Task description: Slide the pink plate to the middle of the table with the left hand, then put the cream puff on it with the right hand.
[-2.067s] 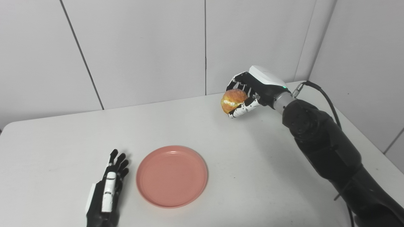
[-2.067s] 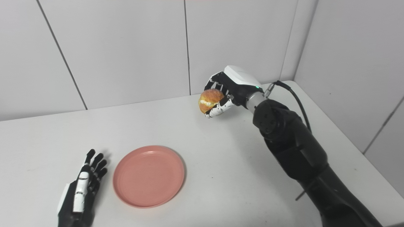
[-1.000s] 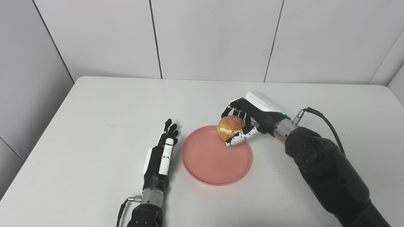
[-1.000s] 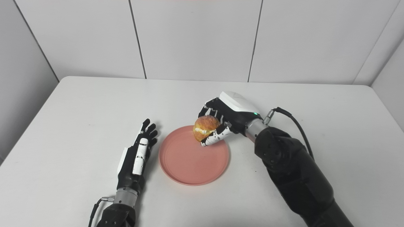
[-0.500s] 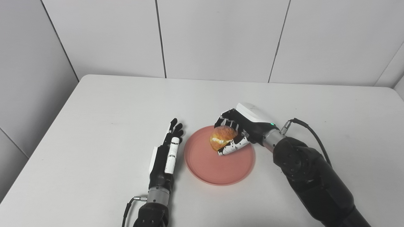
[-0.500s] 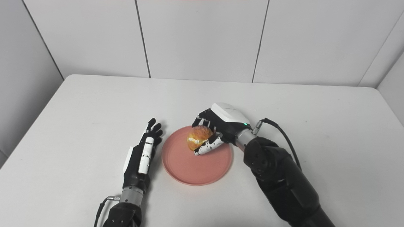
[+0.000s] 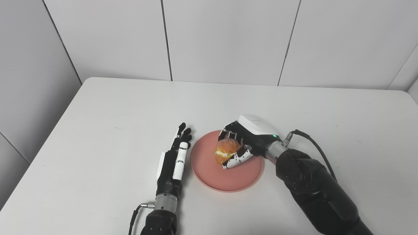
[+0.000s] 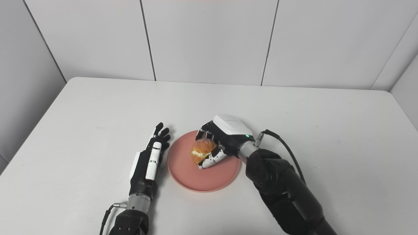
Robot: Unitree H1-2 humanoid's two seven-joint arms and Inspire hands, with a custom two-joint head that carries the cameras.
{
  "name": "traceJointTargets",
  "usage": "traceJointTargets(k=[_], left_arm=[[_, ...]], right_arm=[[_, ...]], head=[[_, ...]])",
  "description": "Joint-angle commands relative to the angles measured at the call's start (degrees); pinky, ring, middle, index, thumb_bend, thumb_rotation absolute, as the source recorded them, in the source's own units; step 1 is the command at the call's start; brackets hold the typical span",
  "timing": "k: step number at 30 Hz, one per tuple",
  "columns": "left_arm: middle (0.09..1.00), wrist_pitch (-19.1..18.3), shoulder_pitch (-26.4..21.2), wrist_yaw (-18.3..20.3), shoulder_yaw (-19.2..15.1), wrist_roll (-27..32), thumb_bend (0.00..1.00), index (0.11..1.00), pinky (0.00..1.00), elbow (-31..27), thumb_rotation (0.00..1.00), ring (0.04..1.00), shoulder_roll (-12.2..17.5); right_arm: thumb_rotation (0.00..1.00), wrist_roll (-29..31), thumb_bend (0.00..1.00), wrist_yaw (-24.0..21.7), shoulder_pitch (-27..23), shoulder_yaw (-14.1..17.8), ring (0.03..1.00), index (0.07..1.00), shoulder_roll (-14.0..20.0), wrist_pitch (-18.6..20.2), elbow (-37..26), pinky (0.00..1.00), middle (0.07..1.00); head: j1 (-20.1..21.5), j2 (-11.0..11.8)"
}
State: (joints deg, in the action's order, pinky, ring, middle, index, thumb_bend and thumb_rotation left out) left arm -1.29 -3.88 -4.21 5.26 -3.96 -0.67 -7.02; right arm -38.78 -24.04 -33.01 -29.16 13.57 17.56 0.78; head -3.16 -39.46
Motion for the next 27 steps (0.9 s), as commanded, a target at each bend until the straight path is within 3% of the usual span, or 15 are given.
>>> traceJointTargets(k=[1, 11, 13, 17, 25, 26, 27], left_arm=[[0.937, -2.6, 0.2, 1.5, 1.8, 0.4, 0.42, 0.933, 0.93, 1.0, 1.0, 0.929, -1.5], [0.94, -2.7, 0.2, 1.6, 1.8, 0.4, 0.43, 0.934, 0.93, 0.9, 1.0, 0.93, -1.3], [0.941, -2.6, 0.2, 1.7, 1.8, 0.4, 0.42, 0.935, 0.93, 0.9, 1.0, 0.93, -1.3], [0.942, -2.3, 0.2, 1.8, 1.7, 0.7, 0.42, 0.936, 0.92, 1.2, 1.0, 0.93, -1.2], [0.939, -2.4, 0.2, 1.7, 1.7, 0.8, 0.42, 0.932, 0.92, 1.1, 1.0, 0.931, -1.3], [0.939, -2.4, 0.2, 1.8, 1.7, 0.8, 0.42, 0.933, 0.92, 1.1, 1.0, 0.931, -1.3], [0.94, -2.3, 0.2, 1.8, 1.7, 0.7, 0.42, 0.935, 0.92, 1.1, 1.0, 0.932, -1.3]], right_arm=[[0.0, -0.3, 0.52, 1.6, -1.3, 0.4, 0.374, 0.533, -0.3, -2.9, -0.8, 0.29, 0.418], [0.0, -2.1, 0.52, 1.5, -0.5, 0.0, 0.349, 0.531, -0.3, -3.6, -1.0, 0.27, 0.408], [0.0, -2.3, 0.52, 1.1, -0.5, 0.1, 0.343, 0.5, -0.3, -3.3, -1.5, 0.26, 0.461], [0.0, -3.0, 0.53, 0.5, -0.4, 0.1, 0.312, 0.491, -0.1, -2.8, -2.2, 0.23, 0.476], [0.0, -4.6, 0.52, 0.4, -0.2, 0.1, 0.551, 0.523, 0.8, -3.7, -3.6, 0.45, 0.476], [0.08, -4.2, 0.52, 0.4, -0.1, 0.3, 0.577, 0.507, 0.8, -3.9, -3.7, 0.47, 0.59], [0.1, -3.5, 0.61, 0.1, 0.0, 0.7, 0.612, 0.616, 0.7, -3.7, -3.8, 0.5, 0.665]], head=[[-0.1, 0.0], [0.2, 0.1], [0.2, 0.1], [0.3, 0.1], [0.5, 0.0], [0.5, 0.0], [0.5, -0.1]])
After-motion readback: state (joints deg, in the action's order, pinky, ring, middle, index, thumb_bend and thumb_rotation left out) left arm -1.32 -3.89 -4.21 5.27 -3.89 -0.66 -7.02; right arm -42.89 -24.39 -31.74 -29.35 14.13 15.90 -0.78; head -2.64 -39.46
